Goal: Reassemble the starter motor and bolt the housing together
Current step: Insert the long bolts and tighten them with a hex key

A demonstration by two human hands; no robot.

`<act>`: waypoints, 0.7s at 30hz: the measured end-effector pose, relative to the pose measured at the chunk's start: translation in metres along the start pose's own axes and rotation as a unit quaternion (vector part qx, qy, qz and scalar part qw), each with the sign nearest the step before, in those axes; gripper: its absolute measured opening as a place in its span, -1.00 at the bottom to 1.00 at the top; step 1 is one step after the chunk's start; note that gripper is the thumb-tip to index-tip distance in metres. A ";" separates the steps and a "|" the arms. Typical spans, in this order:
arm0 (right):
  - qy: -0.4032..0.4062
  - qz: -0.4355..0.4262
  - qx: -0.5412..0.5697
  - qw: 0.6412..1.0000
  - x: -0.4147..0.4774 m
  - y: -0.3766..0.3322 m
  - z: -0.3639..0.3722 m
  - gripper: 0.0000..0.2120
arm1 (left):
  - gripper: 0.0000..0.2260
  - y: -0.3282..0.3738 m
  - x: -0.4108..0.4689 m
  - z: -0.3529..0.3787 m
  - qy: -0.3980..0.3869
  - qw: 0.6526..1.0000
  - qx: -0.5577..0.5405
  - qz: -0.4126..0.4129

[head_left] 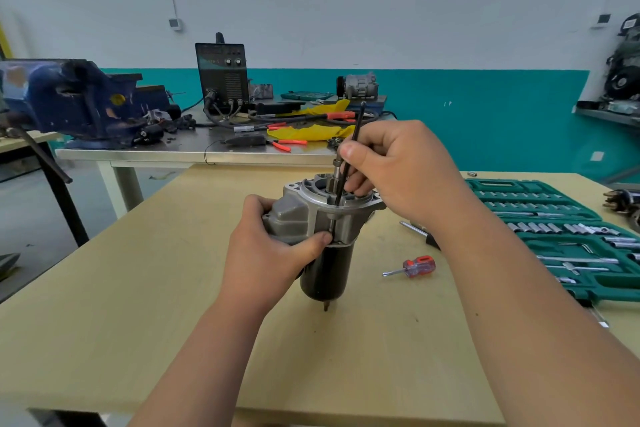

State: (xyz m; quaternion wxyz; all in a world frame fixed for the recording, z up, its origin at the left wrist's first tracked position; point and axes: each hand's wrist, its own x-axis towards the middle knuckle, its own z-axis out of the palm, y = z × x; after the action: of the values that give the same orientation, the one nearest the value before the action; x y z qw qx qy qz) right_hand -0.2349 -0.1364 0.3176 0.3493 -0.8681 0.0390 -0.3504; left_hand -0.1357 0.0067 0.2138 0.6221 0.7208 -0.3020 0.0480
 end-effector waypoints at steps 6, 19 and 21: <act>0.030 -0.005 -0.019 0.999 -0.002 0.000 0.001 -0.78 | -0.51 0.002 0.000 0.002 0.003 1.000 0.003 0.005; 0.048 -0.021 0.107 0.993 -0.011 0.011 0.008 -0.82 | -0.45 -0.023 -0.024 0.009 0.092 0.988 -0.077 0.099; 0.028 -0.017 0.124 0.992 -0.016 0.015 0.009 -0.86 | -0.44 -0.026 -0.022 0.011 0.093 0.986 -0.075 0.119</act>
State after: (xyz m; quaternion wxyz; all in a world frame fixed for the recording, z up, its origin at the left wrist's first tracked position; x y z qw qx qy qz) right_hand -0.2388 -0.1372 0.2941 0.4466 -0.8086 -0.0100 -0.3829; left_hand -0.1445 0.0063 0.1792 0.6893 0.6234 -0.3293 0.1663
